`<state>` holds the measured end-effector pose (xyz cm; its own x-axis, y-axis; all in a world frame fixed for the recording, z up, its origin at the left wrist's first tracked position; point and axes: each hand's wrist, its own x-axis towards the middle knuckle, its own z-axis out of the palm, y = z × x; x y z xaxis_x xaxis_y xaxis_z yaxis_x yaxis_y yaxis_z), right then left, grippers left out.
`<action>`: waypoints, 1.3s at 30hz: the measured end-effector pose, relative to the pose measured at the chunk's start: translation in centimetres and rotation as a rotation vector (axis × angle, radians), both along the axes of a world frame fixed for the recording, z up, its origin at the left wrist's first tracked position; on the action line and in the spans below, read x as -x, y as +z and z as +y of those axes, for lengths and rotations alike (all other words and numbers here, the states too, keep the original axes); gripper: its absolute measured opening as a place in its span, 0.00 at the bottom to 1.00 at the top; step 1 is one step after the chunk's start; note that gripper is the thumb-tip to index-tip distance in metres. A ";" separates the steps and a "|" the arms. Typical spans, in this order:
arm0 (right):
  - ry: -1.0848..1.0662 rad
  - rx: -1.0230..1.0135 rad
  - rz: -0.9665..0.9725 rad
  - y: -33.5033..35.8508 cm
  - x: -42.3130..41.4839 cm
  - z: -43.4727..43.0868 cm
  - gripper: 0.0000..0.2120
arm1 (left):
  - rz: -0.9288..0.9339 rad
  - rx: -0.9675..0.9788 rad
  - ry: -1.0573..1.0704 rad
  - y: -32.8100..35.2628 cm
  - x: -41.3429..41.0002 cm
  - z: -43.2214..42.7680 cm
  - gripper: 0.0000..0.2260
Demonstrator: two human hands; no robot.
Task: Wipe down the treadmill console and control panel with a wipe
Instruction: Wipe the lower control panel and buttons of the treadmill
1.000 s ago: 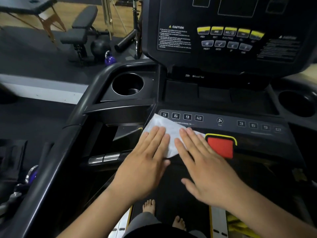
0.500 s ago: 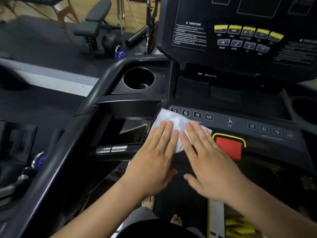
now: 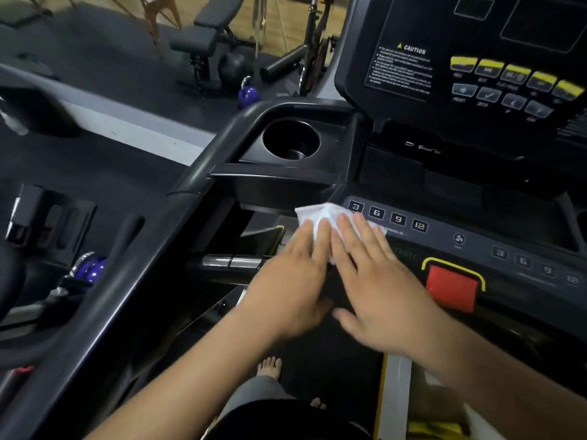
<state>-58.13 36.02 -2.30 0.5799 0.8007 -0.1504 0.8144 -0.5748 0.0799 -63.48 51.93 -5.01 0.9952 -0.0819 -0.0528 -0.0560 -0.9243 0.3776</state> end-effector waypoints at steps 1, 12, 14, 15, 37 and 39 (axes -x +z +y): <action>-0.017 -0.009 0.002 0.3 -1.2 0.5 0.53 | -0.029 0.058 -0.005 -0.1 -1.5 0.2 0.52; -0.058 -0.033 0.029 -1.1 0.9 -3.5 0.55 | -0.161 -0.020 -0.159 -1.5 2.5 0.8 0.46; -0.056 -0.017 0.003 -0.7 -0.4 -3.8 0.54 | -0.163 -0.089 -0.170 -1.0 1.1 0.3 0.46; -0.074 -0.019 -0.016 -0.3 -1.4 -3.5 0.53 | -0.155 -0.121 -0.167 -0.5 -0.3 -0.1 0.46; -0.104 -0.077 0.012 -0.5 0.6 -1.9 0.51 | -0.013 0.186 -0.083 0.2 0.1 1.3 0.43; -0.093 -0.090 0.024 -1.3 2.1 -3.6 0.52 | -0.025 0.079 -0.103 -0.5 2.7 0.9 0.41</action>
<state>-60.27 32.39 -3.63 0.6497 0.7542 -0.0947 0.7580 -0.6522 0.0057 -66.16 52.86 -5.52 0.9822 -0.1868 -0.0175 -0.1595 -0.8807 0.4461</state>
